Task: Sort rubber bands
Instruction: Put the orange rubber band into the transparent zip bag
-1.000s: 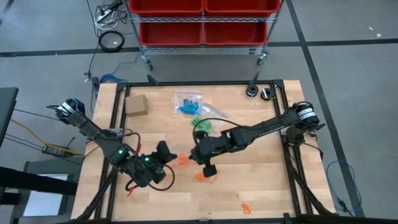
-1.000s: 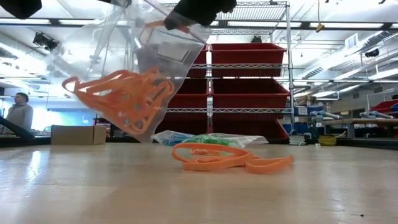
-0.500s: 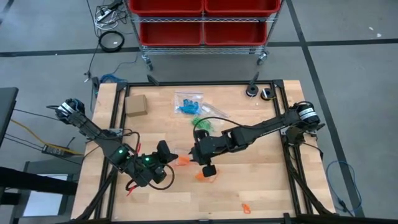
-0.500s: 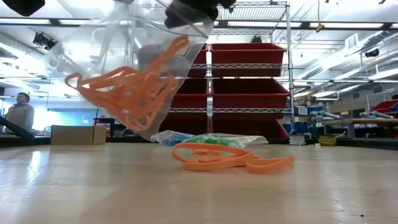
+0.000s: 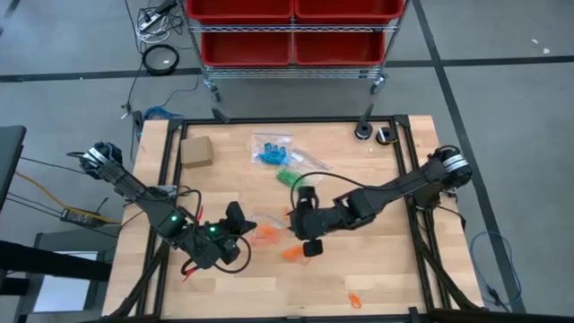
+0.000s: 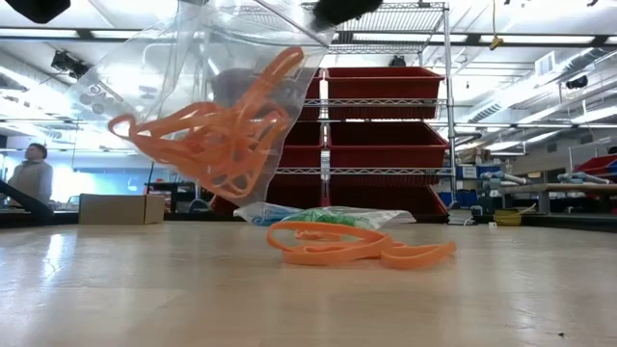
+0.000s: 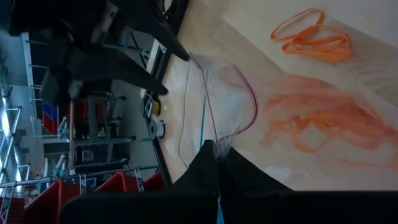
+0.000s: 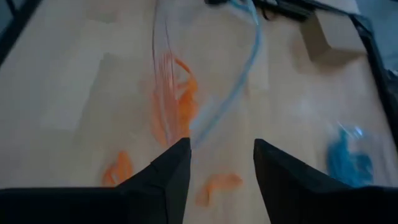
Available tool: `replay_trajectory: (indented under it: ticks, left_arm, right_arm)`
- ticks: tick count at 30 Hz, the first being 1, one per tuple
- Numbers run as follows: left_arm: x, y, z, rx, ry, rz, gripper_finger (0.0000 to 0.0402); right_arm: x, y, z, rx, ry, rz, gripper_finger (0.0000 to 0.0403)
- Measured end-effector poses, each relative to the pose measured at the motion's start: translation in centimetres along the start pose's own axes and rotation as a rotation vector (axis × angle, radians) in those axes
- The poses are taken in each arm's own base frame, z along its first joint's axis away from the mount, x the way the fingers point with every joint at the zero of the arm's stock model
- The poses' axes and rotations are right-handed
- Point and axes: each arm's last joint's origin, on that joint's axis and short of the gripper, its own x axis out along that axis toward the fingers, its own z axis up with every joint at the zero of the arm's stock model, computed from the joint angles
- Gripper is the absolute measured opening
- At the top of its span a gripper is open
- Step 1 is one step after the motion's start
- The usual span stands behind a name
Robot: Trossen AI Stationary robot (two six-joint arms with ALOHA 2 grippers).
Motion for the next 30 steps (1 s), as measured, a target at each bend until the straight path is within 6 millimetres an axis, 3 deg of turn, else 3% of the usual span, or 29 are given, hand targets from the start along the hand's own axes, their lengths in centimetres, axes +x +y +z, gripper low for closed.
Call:
replay_trajectory:
  ticks: [6,10,16,21,30]
  left_arm:
    - [0.0,0.0,0.0,-0.021,0.002,-0.001,0.0001]
    - [0.0,0.0,0.0,-0.048,0.002,-0.001,0.0001]
    - [0.0,0.0,-0.1,-0.053,0.007,-0.002,0.0001]
    - [0.0,0.1,-0.2,-0.048,0.047,0.052,0.0001]
    - [0.0,0.2,-0.3,-0.056,0.064,0.078,0.0001]
  right_arm:
    - [-1.1,0.6,-1.2,0.029,0.106,-0.047,0.016]
    - [-0.5,1.3,-2.6,0.05,0.147,-0.052,0.0159]
    - [1.7,2.3,-6.1,0.115,0.187,-0.066,0.0153]
    - [4.0,3.1,-9.2,0.168,0.122,-0.049,0.0151]
    - [7.2,1.4,-14.6,0.302,-0.052,-0.026,0.0151]
